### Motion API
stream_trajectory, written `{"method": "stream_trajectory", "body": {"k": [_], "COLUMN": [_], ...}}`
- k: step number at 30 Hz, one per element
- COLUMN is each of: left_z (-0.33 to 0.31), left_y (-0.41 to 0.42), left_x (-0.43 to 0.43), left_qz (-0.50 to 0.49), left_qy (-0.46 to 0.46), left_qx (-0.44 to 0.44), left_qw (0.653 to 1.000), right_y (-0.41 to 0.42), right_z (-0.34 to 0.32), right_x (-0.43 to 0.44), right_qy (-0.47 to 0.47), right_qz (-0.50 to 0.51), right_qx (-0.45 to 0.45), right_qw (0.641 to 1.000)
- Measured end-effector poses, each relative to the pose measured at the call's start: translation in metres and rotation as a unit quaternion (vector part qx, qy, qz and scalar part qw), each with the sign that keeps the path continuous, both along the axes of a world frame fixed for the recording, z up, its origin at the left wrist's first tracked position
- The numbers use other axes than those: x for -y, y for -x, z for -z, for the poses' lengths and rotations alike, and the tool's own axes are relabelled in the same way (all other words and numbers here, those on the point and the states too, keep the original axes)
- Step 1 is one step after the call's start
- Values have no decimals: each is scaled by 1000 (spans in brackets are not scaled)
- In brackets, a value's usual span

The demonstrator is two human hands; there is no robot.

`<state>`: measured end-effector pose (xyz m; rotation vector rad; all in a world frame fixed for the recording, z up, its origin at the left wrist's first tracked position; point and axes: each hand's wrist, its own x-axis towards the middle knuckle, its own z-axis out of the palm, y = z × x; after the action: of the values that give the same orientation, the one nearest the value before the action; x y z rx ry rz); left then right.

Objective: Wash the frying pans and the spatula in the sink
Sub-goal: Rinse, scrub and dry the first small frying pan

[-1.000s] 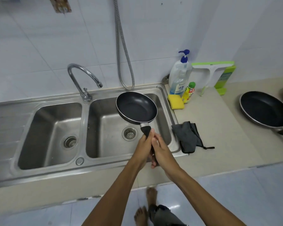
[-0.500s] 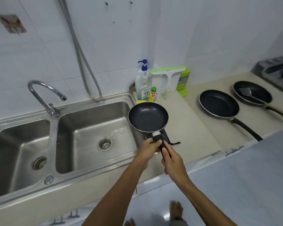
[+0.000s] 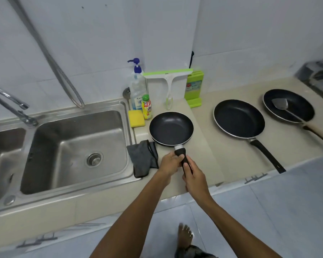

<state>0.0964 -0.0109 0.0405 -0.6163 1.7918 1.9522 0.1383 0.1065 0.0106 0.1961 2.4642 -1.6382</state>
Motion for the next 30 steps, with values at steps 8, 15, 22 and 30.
{"method": "stream_trajectory", "body": {"k": [8,15,22,30], "left_z": [15,32,43,62], "left_y": [15,20,21,19], "left_x": [-22,-26,-27,-26], "left_qz": [-29,-29,-30,-35], "left_qy": [19,22,33,37], "left_qx": [13,14,27,42], "left_qw": [999,999,999,998], "right_y": [16,18,15,13], "right_z": [14,25,28,39], "right_x": [-21,-26,-27,-29], "right_qy": [9,16,22,-2], "right_qz": [-15,-21,-30,-69], "right_qx": [9,13,39,82], "right_qw": [1000,1000,999,994]}}
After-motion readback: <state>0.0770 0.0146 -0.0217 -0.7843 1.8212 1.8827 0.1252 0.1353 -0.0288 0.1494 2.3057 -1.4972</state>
